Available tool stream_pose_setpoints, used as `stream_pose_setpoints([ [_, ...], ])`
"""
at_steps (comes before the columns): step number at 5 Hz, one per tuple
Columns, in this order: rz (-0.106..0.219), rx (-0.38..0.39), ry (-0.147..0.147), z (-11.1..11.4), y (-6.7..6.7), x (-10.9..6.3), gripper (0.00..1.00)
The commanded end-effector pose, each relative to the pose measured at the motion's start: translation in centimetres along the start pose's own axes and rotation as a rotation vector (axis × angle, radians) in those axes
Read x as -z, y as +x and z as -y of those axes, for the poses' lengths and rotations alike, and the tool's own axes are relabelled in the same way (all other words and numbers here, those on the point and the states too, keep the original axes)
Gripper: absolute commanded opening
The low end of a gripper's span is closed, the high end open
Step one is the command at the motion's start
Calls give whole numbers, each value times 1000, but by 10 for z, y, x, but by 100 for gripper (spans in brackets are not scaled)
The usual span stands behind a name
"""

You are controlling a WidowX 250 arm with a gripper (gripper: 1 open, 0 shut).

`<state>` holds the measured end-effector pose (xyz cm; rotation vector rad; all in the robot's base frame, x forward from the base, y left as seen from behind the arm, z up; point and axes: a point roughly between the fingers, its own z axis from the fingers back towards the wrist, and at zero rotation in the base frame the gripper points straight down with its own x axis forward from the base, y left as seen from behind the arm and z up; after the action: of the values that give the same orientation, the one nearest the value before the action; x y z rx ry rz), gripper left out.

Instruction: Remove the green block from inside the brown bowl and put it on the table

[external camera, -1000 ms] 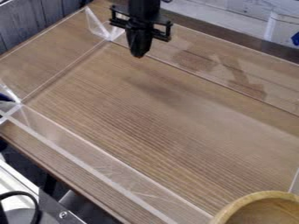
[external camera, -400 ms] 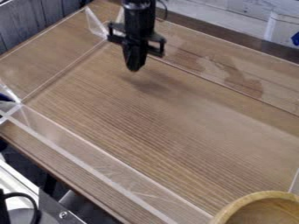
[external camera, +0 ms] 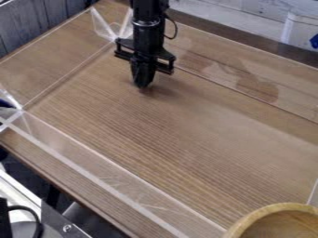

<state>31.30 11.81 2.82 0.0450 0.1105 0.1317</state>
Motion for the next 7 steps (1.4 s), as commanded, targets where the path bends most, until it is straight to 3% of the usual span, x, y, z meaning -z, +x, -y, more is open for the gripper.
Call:
stream_pose_setpoints([
  [1,53,-22,8,-8,7,-16,0],
  [7,41,-52,-21,-12,8,-19,0],
])
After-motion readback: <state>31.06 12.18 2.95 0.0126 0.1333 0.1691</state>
